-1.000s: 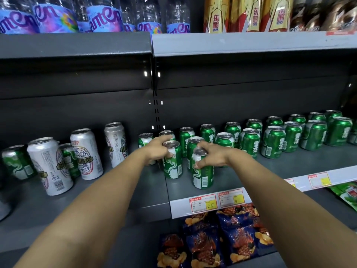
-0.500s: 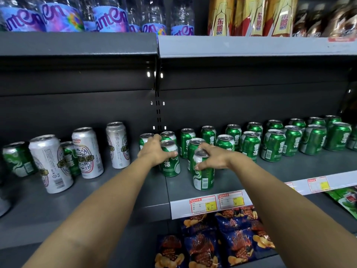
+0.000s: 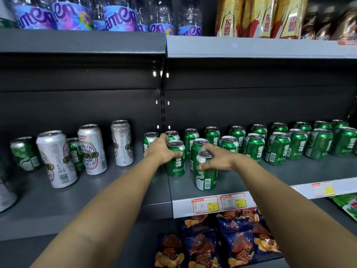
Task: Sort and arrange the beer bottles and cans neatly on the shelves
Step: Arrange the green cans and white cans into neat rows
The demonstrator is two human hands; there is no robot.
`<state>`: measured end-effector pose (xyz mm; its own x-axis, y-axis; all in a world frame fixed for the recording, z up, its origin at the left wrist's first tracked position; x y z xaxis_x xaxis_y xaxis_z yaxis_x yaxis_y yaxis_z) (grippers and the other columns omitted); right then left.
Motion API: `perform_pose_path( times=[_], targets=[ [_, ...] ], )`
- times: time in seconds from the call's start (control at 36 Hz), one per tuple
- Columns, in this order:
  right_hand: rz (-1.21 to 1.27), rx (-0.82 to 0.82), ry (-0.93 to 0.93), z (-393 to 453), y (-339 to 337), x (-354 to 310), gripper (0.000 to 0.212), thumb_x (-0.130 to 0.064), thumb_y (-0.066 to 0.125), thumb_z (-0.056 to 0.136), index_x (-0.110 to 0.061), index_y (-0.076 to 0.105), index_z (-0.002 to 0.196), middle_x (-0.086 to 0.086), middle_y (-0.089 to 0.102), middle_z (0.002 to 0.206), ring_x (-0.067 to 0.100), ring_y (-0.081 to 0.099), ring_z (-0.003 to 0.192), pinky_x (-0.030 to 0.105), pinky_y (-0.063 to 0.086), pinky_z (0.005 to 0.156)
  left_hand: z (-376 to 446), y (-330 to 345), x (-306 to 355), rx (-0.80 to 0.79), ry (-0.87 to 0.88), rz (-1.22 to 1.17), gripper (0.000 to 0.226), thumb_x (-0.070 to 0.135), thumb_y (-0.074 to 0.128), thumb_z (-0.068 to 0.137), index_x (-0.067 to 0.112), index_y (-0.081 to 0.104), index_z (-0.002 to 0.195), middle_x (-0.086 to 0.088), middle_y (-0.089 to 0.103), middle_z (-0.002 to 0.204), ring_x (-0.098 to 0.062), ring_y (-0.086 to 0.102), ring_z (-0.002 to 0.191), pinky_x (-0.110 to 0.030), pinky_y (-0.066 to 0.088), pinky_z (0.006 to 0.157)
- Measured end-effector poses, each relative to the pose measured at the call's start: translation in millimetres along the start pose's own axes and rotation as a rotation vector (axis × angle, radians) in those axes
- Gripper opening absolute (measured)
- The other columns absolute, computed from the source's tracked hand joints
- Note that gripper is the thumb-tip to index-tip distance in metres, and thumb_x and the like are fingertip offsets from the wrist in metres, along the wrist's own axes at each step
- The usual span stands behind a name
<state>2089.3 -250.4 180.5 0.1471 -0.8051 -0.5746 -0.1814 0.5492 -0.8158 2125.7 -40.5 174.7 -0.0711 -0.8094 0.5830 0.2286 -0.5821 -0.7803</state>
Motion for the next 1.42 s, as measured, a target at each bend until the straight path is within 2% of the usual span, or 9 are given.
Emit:
perform_pose_path(
  times=[0.08,0.19,0.28,0.36,0.5,0.61,0.81,0.92,1.42],
  targets=[
    [0.011,0.002,0.004,1.9,1.1,1.9,0.077,-0.037,0.077,0.079,-0.022,0.035,0.142,0.005,0.044,0.145,0.025,0.045,0.128,0.037,0.037,0.108,2.4,-0.9,2.7,-0.129,0.004,-0.249,0.089,0.048,0.076,0.077,0.029,0.03,0.15,-0.003,0.04,0.15,-0.027,0.046,0.131,-0.043,0.044,0.104],
    [0.013,-0.006,0.004,3.4,1.4,3.2,0.079,-0.038,0.077,0.079,-0.023,0.033,0.143,0.005,0.043,0.146,0.025,0.044,0.13,0.039,0.036,0.11,6.3,-10.8,9.1,-0.161,-0.042,-0.456,0.068,0.042,0.065,0.089,0.024,0.037,0.148,-0.003,0.04,0.151,-0.024,0.042,0.135,-0.038,0.035,0.111],
    [0.004,-0.007,-0.005,3.7,0.7,2.9,0.08,-0.038,0.076,0.08,-0.022,0.033,0.144,0.005,0.041,0.148,0.025,0.043,0.131,0.038,0.036,0.11,3.1,-10.3,9.6,-0.293,-0.061,-0.375,0.067,0.024,0.071,0.087,0.02,0.041,0.146,-0.005,0.046,0.146,-0.024,0.046,0.13,-0.037,0.036,0.11],
    [0.001,-0.005,-0.003,3.8,0.6,3.1,0.079,-0.038,0.076,0.08,-0.023,0.033,0.145,0.004,0.041,0.148,0.025,0.043,0.132,0.037,0.035,0.11,2.2,-8.2,7.6,-0.214,-0.038,-0.294,0.055,0.012,0.075,0.083,0.014,0.054,0.133,-0.004,0.059,0.125,-0.019,0.054,0.108,-0.025,0.042,0.093],
    [-0.009,-0.005,-0.005,4.4,0.6,3.7,0.081,-0.038,0.076,0.08,-0.022,0.031,0.146,0.005,0.04,0.149,0.026,0.041,0.133,0.038,0.034,0.111,-0.3,-12.9,13.1,-0.072,-0.01,0.052,0.063,0.049,0.08,0.073,0.018,0.053,0.12,-0.002,0.06,0.114,-0.026,0.061,0.105,-0.036,0.052,0.087],
    [-0.019,-0.006,-0.007,3.3,0.0,2.4,0.084,-0.039,0.075,0.08,-0.021,0.028,0.148,0.006,0.035,0.153,0.026,0.038,0.136,0.039,0.032,0.113,-0.8,-12.4,14.4,-0.054,-0.023,0.118,0.079,0.057,0.078,0.071,0.02,0.05,0.135,-0.002,0.059,0.125,-0.027,0.062,0.108,-0.042,0.056,0.086],
    [0.006,-0.008,-0.002,3.0,0.6,3.7,0.083,-0.039,0.076,0.08,-0.023,0.03,0.147,0.004,0.037,0.151,0.025,0.04,0.135,0.039,0.033,0.113,6.8,-10.8,14.3,-0.236,-0.042,-0.16,0.065,0.022,0.082,0.074,0.017,0.057,0.133,-0.004,0.057,0.134,-0.024,0.055,0.12,-0.038,0.045,0.104],
    [0.01,-0.007,0.001,2.5,0.2,3.0,0.081,-0.038,0.076,0.08,-0.023,0.031,0.146,0.004,0.039,0.15,0.025,0.041,0.133,0.038,0.034,0.112,6.8,-8.0,14.0,-0.34,-0.04,-0.239,0.066,0.006,0.071,0.083,0.017,0.046,0.143,-0.006,0.049,0.144,-0.026,0.048,0.129,-0.041,0.04,0.109],
    [0.005,0.01,-0.005,-6.6,-0.6,-2.5,0.083,-0.036,0.074,0.083,-0.022,0.025,0.149,0.004,0.037,0.151,0.024,0.04,0.134,0.035,0.033,0.111,11.8,0.0,8.1,-0.321,-0.024,-0.277,0.066,0.004,0.066,0.087,0.019,0.04,0.146,-0.008,0.045,0.147,-0.027,0.045,0.132,-0.041,0.038,0.111]
  ],
)
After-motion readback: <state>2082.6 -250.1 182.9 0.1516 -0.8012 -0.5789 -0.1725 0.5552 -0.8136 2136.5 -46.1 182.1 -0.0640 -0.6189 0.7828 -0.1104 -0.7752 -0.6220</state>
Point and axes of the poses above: each hand's wrist, its own z-axis towards the middle knuckle, its own y-axis out of the palm, x = y × z, the point moved 2 cm from there along z, towards the middle knuckle
